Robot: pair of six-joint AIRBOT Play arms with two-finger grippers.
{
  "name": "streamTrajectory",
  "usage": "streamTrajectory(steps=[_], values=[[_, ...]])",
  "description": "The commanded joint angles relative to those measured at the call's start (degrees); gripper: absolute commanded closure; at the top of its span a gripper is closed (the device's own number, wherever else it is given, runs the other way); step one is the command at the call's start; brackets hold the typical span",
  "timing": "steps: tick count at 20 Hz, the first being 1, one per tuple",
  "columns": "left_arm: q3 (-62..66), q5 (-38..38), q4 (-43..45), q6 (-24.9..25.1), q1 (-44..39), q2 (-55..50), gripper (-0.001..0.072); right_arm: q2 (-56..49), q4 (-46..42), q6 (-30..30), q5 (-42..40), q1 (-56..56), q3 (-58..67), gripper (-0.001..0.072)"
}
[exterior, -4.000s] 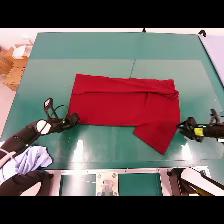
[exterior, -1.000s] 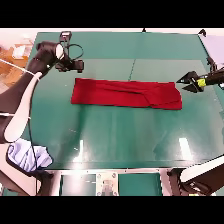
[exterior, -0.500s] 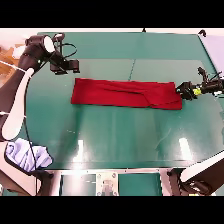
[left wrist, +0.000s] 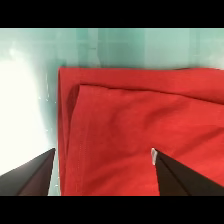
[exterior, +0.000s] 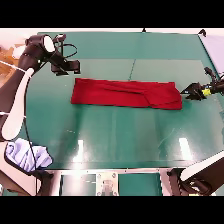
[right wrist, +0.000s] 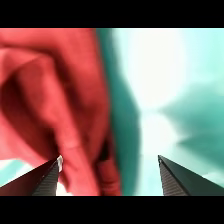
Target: Fold the shirts.
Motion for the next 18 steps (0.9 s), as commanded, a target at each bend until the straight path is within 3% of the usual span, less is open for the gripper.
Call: streamTrajectory(steps=[1,12,18], values=[[0.0,-0.1,-0.1,0.1,0.0,0.0,-0.0002,0.0,3.6,-2.3,4.3,-0.1,0.9,0.0016],[0.0,0.2,-0.1,0.1,0.0,-0.1,-0.0002,-4.8,4.2,-1.4,3.8,2.5,0.8,0.0016],[0.0,0.2,-0.1,0.1,0.0,-0.1,-0.0003,-7.0,4.3,-0.2,-5.1,4.7,0.8,0.0016]])
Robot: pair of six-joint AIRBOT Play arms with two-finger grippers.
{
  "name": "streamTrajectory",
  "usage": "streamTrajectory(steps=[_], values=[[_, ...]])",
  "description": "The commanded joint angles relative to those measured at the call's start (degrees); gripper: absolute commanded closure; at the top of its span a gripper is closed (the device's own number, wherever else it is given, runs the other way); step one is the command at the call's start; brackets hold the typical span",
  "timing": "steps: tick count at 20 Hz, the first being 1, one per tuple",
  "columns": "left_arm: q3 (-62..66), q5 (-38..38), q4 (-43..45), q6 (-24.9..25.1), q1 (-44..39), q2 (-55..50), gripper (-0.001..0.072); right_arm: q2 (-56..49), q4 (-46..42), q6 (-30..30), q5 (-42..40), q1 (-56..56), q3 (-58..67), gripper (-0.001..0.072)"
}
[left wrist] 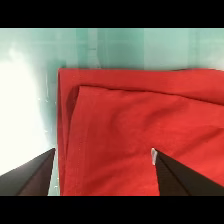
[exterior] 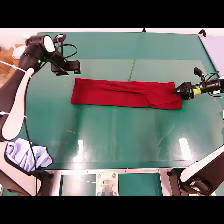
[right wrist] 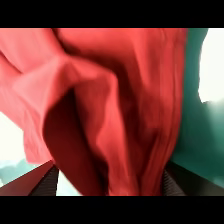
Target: Fold the shirts.
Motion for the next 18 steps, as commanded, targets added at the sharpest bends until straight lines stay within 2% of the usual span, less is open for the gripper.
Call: streamTrajectory(steps=[1,3,4,5,6,7,8,9,11,12,15,18], values=[[0.0,0.0,0.0,0.0,0.0,0.0,-0.0002,-1.5,-1.4,0.5,-5.9,1.2,0.0,0.0016],[0.0,0.1,-0.1,0.0,0.0,-0.1,-0.0002,-2.1,-1.4,0.5,-5.6,2.0,-0.1,0.0019],[0.0,0.0,-0.5,0.0,0.0,-0.1,-0.0002,-2.3,-1.4,1.2,-5.7,2.2,-0.1,0.0075],[0.0,0.0,-1.4,0.4,0.0,-0.2,-0.0002,-2.3,-1.4,1.6,-5.7,2.3,-0.1,0.0307],[0.0,0.0,-2.8,1.1,0.0,-0.2,-0.0001,-2.3,-1.4,1.5,-5.7,2.4,-0.1,0.0473],[0.0,0.1,-4.5,2.0,0.0,-0.2,0.0075,-2.3,-1.4,1.5,-5.5,2.4,-0.1,0.0590],[0.0,0.5,-6.5,2.5,0.0,-0.2,0.0286,-2.3,-1.4,1.5,-4.8,2.4,-0.1,0.0680],[0.0,1.1,-8.7,4.0,0.0,-0.2,0.0432,-2.3,-1.4,1.5,-4.1,2.4,-0.1,0.0696],[-0.1,3.2,-13.7,5.3,0.0,-0.2,0.0638,-2.3,-1.3,1.7,-3.1,2.4,0.1,0.0698],[-0.1,4.2,-16.8,6.6,-0.1,-0.3,0.0684,-2.2,-1.3,2.3,-2.4,2.4,0.4,0.0698],[-0.1,7.8,-26.4,8.8,-2.6,-2.8,0.0684,-1.6,-0.9,4.4,1.1,2.4,3.9,0.0699],[-0.1,14.7,-30.5,9.7,-10.3,-8.5,0.0684,1.5,-0.7,7.9,4.1,2.5,8.3,0.0698]])
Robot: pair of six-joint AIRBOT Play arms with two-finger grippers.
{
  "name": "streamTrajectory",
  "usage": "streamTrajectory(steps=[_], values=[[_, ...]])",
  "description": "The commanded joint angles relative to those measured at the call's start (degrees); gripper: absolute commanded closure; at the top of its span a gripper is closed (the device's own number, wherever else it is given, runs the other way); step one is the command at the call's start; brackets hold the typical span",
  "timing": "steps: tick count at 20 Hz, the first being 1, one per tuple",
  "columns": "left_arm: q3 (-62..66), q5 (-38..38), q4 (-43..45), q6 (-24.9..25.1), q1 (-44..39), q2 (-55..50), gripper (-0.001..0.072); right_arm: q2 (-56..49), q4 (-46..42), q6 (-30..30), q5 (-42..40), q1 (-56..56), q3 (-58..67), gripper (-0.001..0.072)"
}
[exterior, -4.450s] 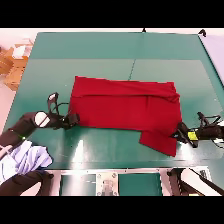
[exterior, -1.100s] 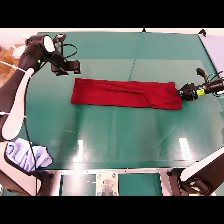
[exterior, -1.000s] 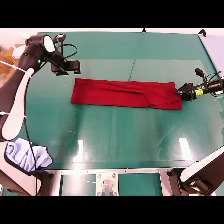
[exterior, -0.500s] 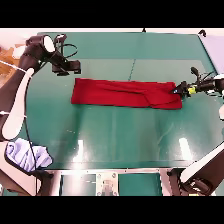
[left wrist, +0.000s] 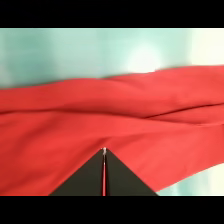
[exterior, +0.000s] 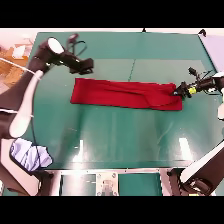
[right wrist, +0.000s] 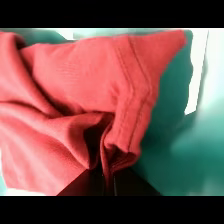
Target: Fold the shirts.
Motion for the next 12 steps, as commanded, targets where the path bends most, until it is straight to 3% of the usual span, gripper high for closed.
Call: streamTrajectory(steps=[1,5,12], values=[[0.0,10.1,-7.7,1.9,-8.2,-6.1,0.0684,3.5,2.6,4.7,5.7,0.2,4.7,0.0698],[0.2,24.0,-13.9,2.0,-19.0,-12.9,0.0684,10.4,8.6,7.5,9.1,1.6,5.9,0.0698],[0.6,33.6,-21.9,1.7,-24.3,-18.4,0.0684,18.9,18.0,9.3,9.9,6.2,5.9,0.0697]])
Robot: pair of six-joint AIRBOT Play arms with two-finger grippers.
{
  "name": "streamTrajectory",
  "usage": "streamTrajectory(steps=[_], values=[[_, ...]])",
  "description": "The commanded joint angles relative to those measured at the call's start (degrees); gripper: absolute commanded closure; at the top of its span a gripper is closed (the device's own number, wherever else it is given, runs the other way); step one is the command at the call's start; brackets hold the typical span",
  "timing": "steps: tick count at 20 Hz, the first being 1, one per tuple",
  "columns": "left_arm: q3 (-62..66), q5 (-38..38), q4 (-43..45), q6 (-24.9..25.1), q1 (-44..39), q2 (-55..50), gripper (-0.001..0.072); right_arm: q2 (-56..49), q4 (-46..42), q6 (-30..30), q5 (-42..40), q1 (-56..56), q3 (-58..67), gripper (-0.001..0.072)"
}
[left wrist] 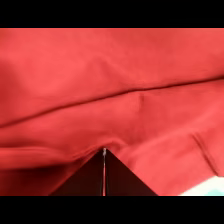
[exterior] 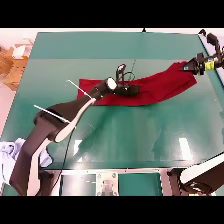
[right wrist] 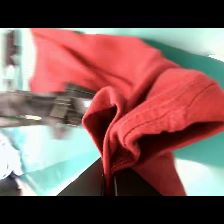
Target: Fold the shirts.
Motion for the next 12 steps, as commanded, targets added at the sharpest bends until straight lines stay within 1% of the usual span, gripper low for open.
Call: streamTrajectory(steps=[1,4,7,8,9,10,12], values=[[0.1,5.8,-5.8,-0.1,-1.6,-2.7,0.0684,3.4,5.1,0.7,0.5,2.5,0.2,0.0697],[0.1,6.1,-6.7,-0.1,-1.6,-3.0,0.0684,3.6,5.6,0.7,0.5,3.9,0.2,0.0697],[0.1,3.7,-6.8,0.0,-1.0,-2.2,0.0683,3.6,5.6,0.7,0.5,3.9,0.2,0.0697],[0.1,1.4,-6.7,0.3,-0.3,-1.3,0.0683,3.6,5.6,0.7,0.5,3.9,0.2,0.0697],[0.1,-1.9,-6.6,1.7,0.9,0.1,0.0683,3.6,5.6,0.7,0.5,3.9,0.2,0.0697],[0.1,-5.6,-6.6,4.0,2.4,1.7,0.0684,3.6,5.6,0.7,0.5,3.9,0.1,0.0697],[0.1,-16.0,-6.5,8.9,7.0,6.3,0.0683,3.6,5.6,2.1,0.5,4.5,0.1,0.0697]])
